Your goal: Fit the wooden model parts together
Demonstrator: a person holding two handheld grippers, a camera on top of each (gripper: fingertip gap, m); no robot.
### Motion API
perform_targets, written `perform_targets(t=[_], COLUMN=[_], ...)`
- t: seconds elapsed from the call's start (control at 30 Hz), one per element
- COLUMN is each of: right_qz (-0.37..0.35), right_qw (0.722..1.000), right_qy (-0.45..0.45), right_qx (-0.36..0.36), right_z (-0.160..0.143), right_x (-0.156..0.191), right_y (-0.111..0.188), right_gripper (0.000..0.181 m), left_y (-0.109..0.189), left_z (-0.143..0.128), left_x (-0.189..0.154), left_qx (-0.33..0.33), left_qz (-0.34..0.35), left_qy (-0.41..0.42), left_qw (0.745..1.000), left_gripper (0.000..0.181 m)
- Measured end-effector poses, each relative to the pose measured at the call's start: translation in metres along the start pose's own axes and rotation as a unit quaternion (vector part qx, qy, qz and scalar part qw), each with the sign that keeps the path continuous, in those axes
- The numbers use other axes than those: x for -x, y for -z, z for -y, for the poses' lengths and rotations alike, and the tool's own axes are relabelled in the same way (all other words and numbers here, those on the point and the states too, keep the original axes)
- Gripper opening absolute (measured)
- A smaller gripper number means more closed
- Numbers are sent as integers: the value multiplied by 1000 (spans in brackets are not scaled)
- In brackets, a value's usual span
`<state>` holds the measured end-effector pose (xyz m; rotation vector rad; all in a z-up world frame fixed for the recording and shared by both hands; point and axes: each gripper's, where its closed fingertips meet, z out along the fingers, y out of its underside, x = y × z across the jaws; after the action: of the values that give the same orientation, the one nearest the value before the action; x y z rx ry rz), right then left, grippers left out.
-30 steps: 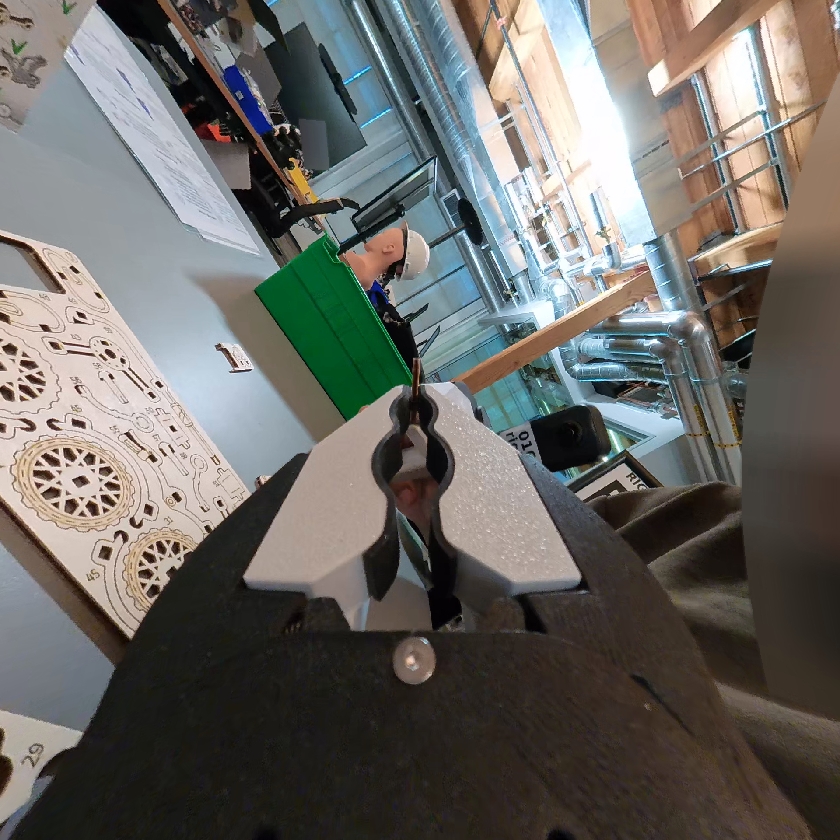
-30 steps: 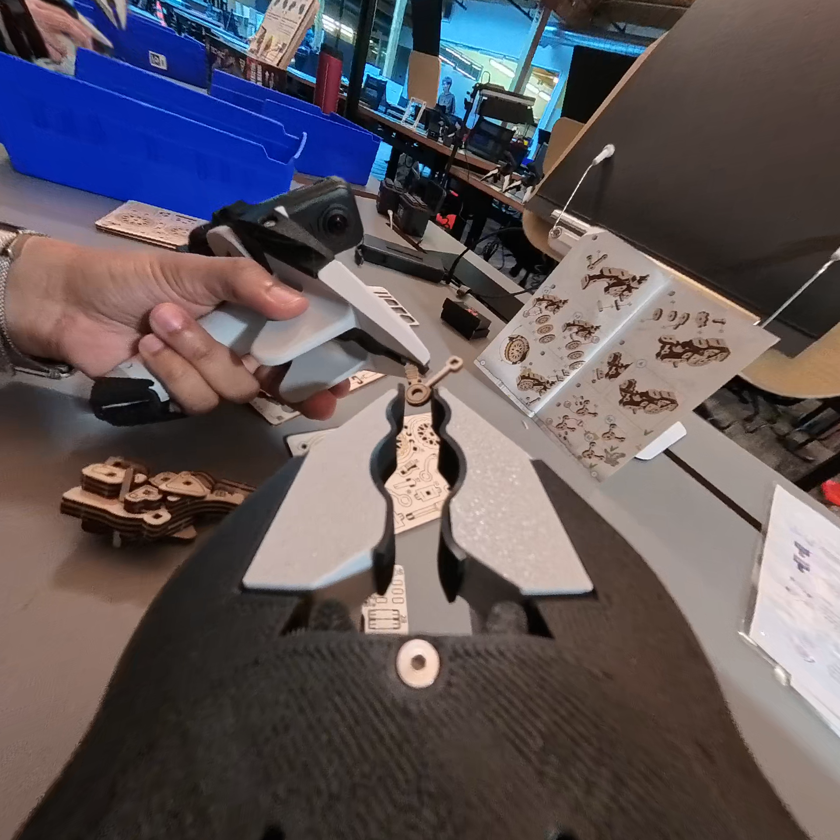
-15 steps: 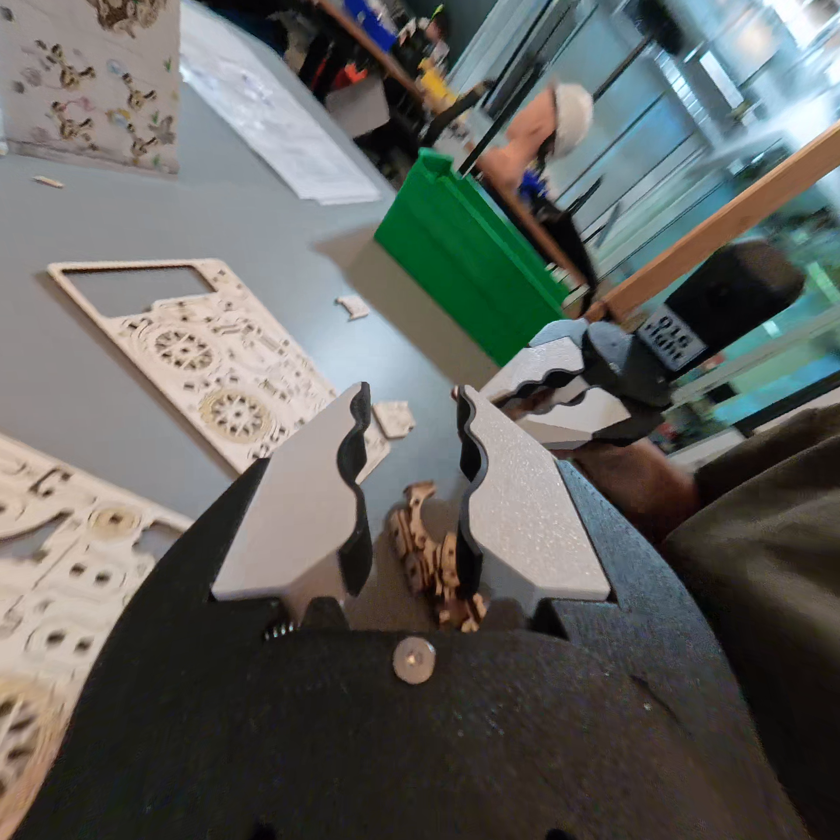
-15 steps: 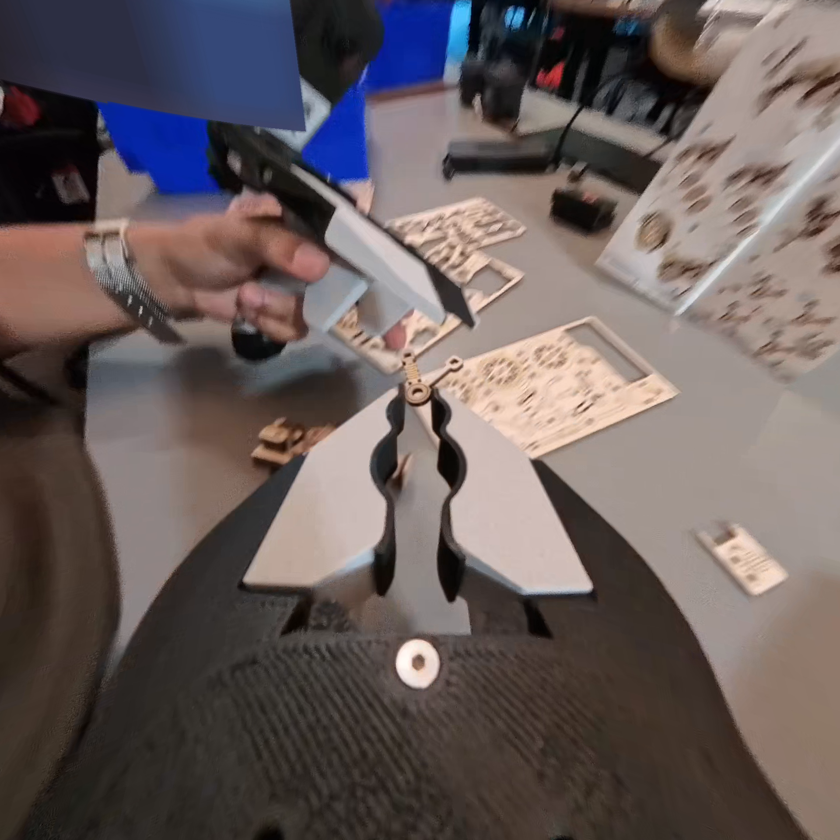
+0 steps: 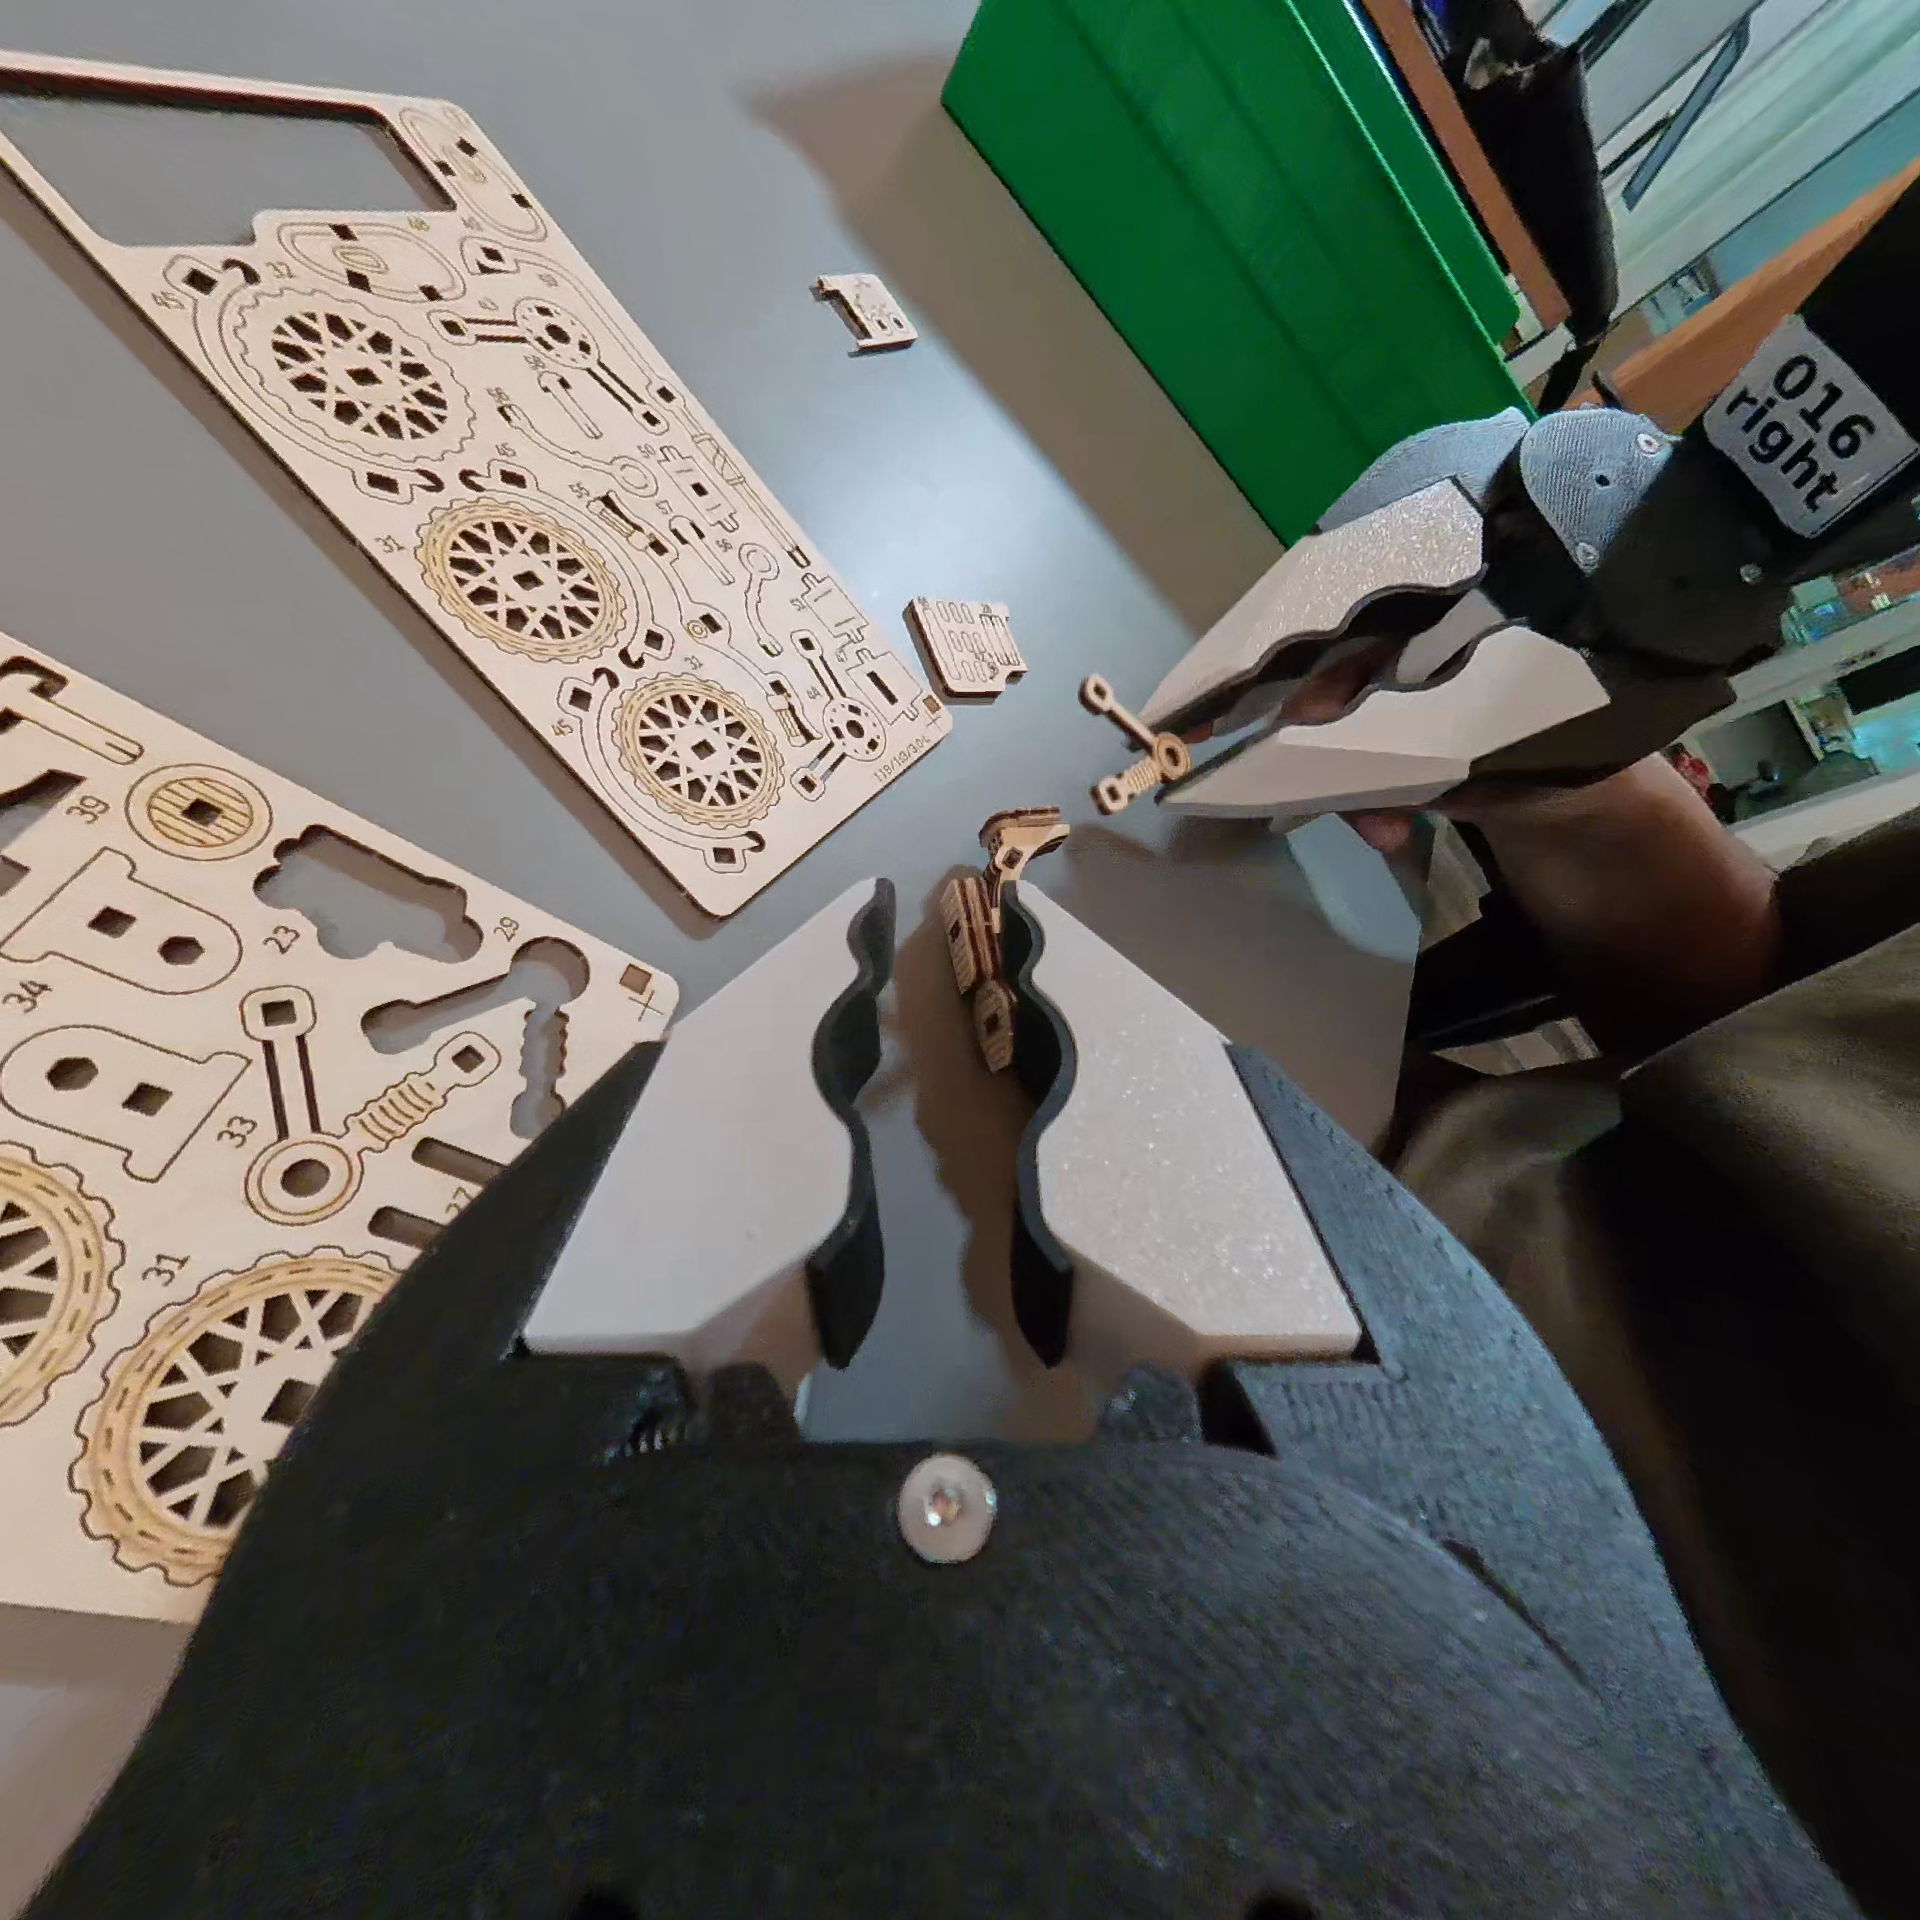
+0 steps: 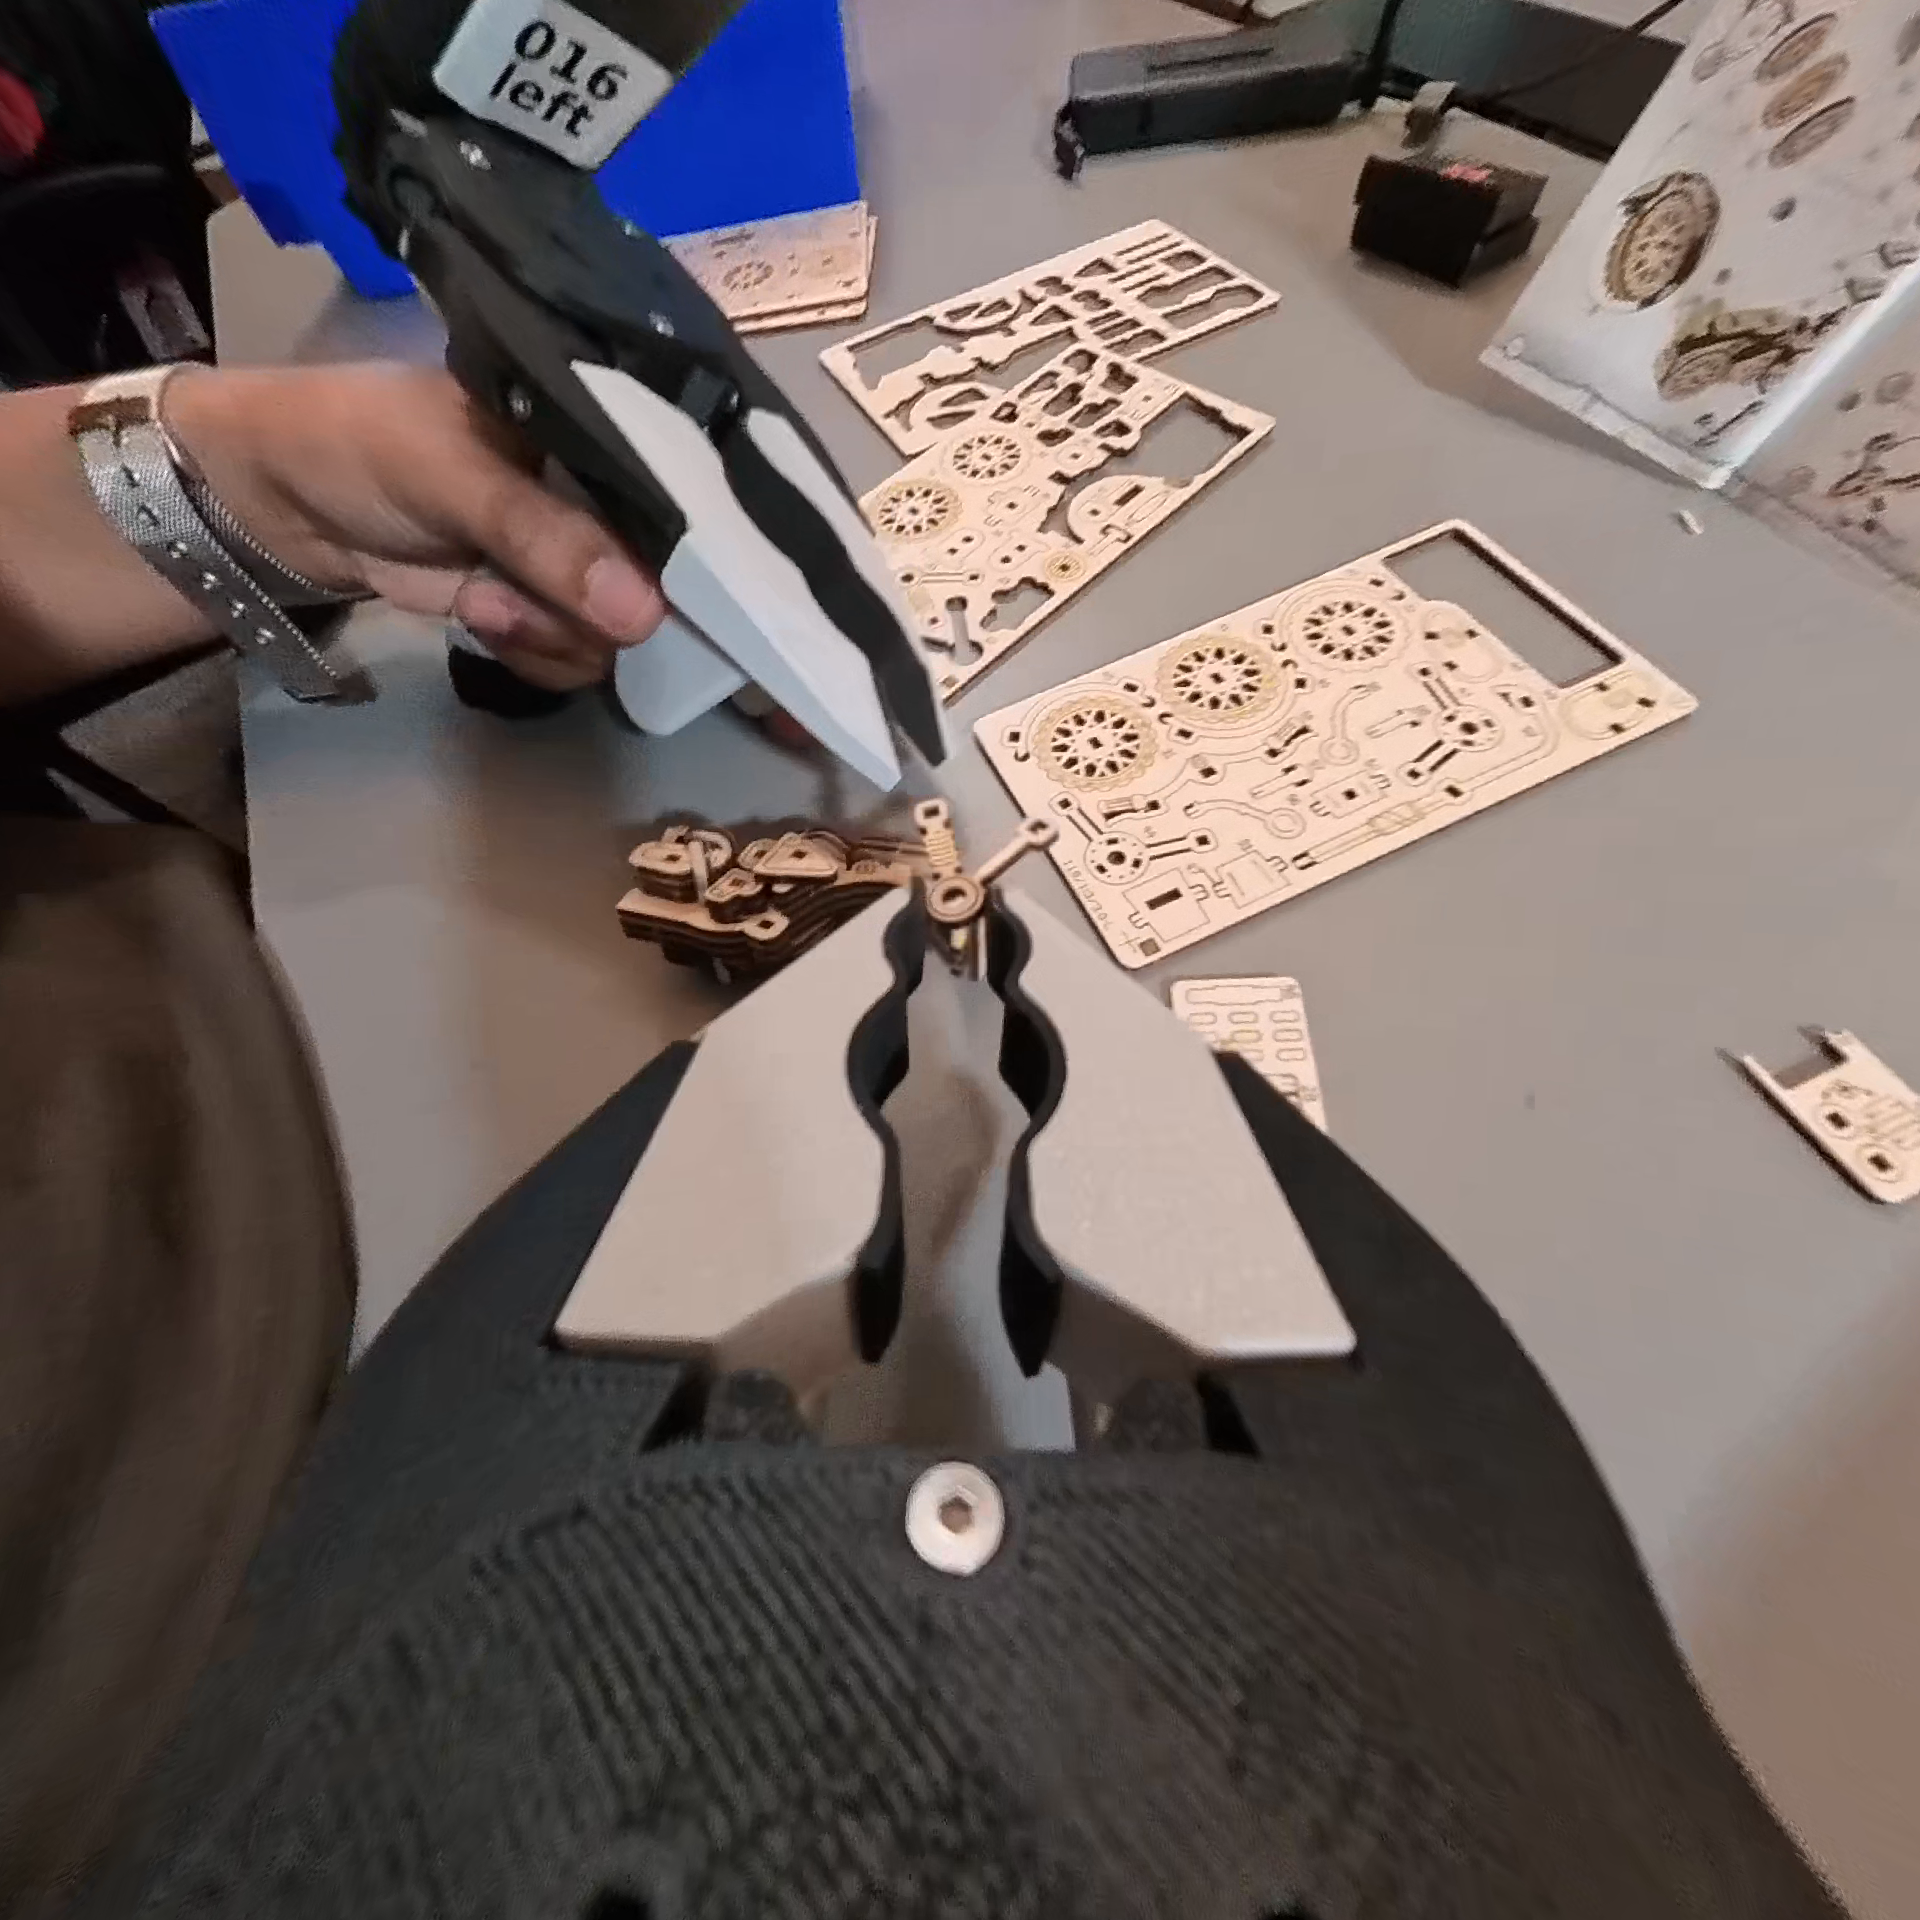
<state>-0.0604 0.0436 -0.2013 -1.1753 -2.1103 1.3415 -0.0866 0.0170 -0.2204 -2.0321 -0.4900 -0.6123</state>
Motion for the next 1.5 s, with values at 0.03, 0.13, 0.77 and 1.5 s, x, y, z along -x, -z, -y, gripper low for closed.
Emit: perform_targets(t=[0.03,0.13,0.77,1.5], right_qz=[-8,-24,-31,3], right_qw=[1000,999,994,998], right_qy=[4,38,55,-12], right_qx=[-3,16,90,61], right_z=[1,-5,-34,-23], right_x=[-2,-1,-3,-12], right_y=[-1,-7,-13,17], right_gripper=[9,9,9,9], left_y=[0,-3,-5,-12], left_z=[0,-4,-10,-12], left_x=[0,-5,-23,-34], left_qx=[1,9,24,31], left_qz=[-2,-17,-83,-105], left_qy=[1,6,42,43], left_qw=[1000,1000,995,993], left_gripper=[16,14,31,34])
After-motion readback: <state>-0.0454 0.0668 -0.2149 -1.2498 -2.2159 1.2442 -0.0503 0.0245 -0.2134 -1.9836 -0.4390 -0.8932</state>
